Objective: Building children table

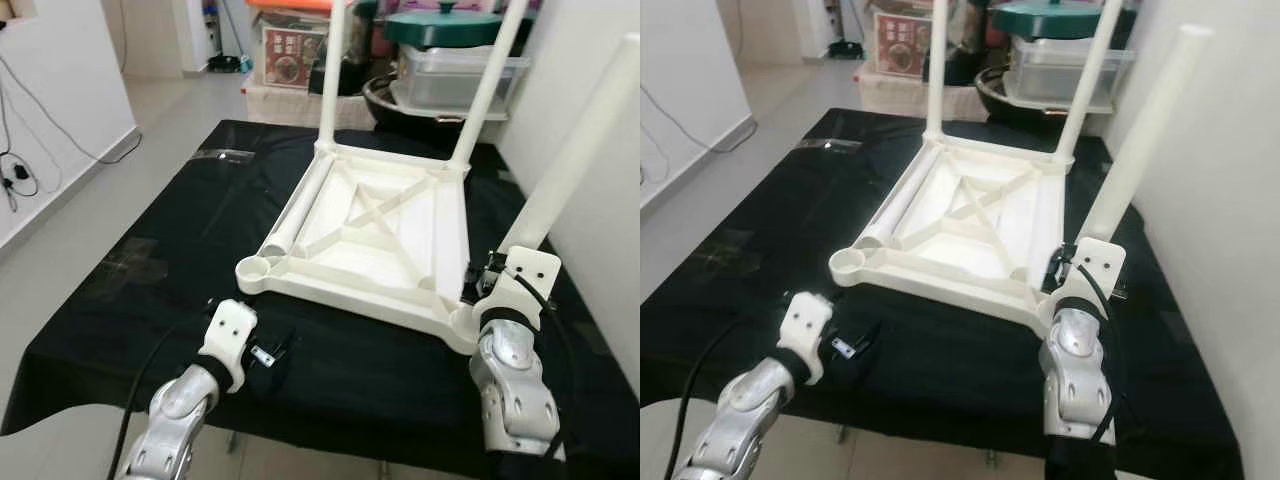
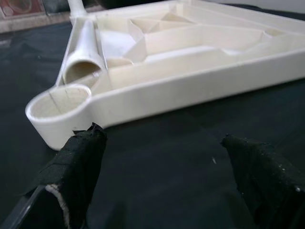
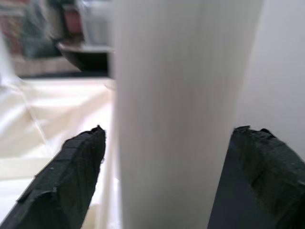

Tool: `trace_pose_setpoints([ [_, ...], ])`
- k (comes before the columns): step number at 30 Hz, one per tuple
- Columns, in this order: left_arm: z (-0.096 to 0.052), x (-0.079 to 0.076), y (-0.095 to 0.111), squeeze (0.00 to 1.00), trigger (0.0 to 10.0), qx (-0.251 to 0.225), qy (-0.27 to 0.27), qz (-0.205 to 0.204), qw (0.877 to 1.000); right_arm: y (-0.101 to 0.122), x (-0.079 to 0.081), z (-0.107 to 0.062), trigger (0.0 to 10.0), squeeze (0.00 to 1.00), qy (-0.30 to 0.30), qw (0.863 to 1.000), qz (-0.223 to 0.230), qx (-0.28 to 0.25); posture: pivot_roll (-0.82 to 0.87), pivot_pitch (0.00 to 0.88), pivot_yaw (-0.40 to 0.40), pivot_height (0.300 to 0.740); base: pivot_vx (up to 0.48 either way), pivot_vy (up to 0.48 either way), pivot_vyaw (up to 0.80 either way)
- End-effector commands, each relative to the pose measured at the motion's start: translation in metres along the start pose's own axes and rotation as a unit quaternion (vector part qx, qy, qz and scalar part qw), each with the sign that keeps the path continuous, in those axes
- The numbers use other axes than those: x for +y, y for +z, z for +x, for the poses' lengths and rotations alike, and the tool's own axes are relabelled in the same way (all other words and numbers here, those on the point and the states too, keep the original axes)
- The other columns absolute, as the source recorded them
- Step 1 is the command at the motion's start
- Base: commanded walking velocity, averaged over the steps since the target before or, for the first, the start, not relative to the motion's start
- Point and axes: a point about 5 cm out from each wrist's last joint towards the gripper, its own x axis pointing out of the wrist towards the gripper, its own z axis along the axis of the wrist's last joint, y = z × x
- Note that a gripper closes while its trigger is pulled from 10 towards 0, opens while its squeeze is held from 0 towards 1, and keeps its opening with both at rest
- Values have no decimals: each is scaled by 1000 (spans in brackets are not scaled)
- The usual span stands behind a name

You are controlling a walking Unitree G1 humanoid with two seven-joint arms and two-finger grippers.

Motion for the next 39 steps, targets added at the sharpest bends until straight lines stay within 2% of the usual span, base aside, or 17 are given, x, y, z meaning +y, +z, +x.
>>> trace_pose_setpoints([
  [1, -2, 0, 1, 0, 10000, -2, 0, 1, 1000, -1, 3, -5, 10000, 1000, 16, 1000, -8, 7, -21, 0, -86, 740, 0, 0, 0],
  [5, -5, 1, 1, 0, 10000, 3, 2, 10, 1000, -4, 2, -31, 10000, 1000, 79, 996, -25, 29, -19, 0, -76, 740, 0, 0, 0],
  [6, -5, 1, 1, 0, 10000, 3, 2, 10, 1000, -4, 2, -31, 10000, 1000, 79, 996, -25, 29, -19, 0, -76, 740, 0, 0, 0],
  [9, -11, 6, 2, 0, 10000, 9, 16, -9, 1000, -20, -6, -56, 10000, 1000, 146, 983, -46, 101, -47, 0, -64, 740, 0, 0, 0],
  [10, -11, 6, 2, 0, 10000, 9, 16, -9, 1000, -20, -6, -56, 10000, 1000, 146, 983, -46, 101, -47, 0, -64, 740, 0, 0, 0],
  [12, -14, 7, 0, 0, 10000, 18, 19, -3, 1000, -32, -14, -68, 10000, 1000, 169, 970, -48, 167, -56, 0, -58, 740, 0, 0, 0],
  [13, -15, 6, -2, 0, 10000, 21, 20, 1, 1000, -37, -18, -72, 10000, 561, 173, 964, -60, 194, -63, 0, -50, 740, 0, 0, 0],
  [15, -16, 5, -3, 0, 10000, 24, 20, 3, 1000, -40, -21, -74, 10000, 561, 174, 960, -69, 209, -63, 0, -50, 740, 0, 0, 0],
  [16, -16, 3, -4, 0, 10000, 26, 20, 0, 999, -37, -22, -72, 10000, 0, 186, 960, -75, 195, -65, 0, -45, 740, 0, 0, 0],
  [20, -18, -1, -1, 0, 10000, 28, 27, -9, 999, -34, -8, -67, 10000, 0, 196, 955, -43, 220, -47, 0, -51, 740, 0, 0, 0],
  [23, -22, 8, 0, 0, 10000, 42, 61, -1, 997, -29, 15, -65, 10000, 0, 239, 932, 53, 268, -43, 0, -53, 740, 0, 0, 0],
  [24, -22, 8, 0, 0, 10000, 42, 61, -1, 997, -29, 15, -65, 10000, 0, 239, 932, 53, 268, -43, 0, -53, 740, 0, 0, 0],
  [27, -23, 17, 1, 0, 10000, 42, 97, -6, 994, -12, 25, -58, 10000, 0, 273, 947, 0, 169, -34, 0, -59, 740, 0, 0, 0],
  [29, -23, 17, 1, 0, 10000, 42, 97, -6, 994, -12, 25, -58, 10000, 0, 273, 947, 0, 169, -34, 0, -59, 740, 0, 0, 0],
  [30, -23, 21, 6, 0, 10000, 28, 113, -10, 993, -4, 34, -58, 10000, 0, 309, 943, -4, 122, -28, 0, -61, 740, 0, 0, 0],
  [33, -24, 23, 12, 0, 10000, 12, 123, -12, 992, 3, 43, -56, 10000, 0, 328, 942, -17, 74, -15, 0, -60, 740, 0, 0, 0],
  [39, -24, 25, 15, 0, 10000, 12, 128, -32, 991, 14, 58, -47, 10000, 0, 324, 945, -49, 12, -21, 0, -56, 740, 0, 0, 0],
])
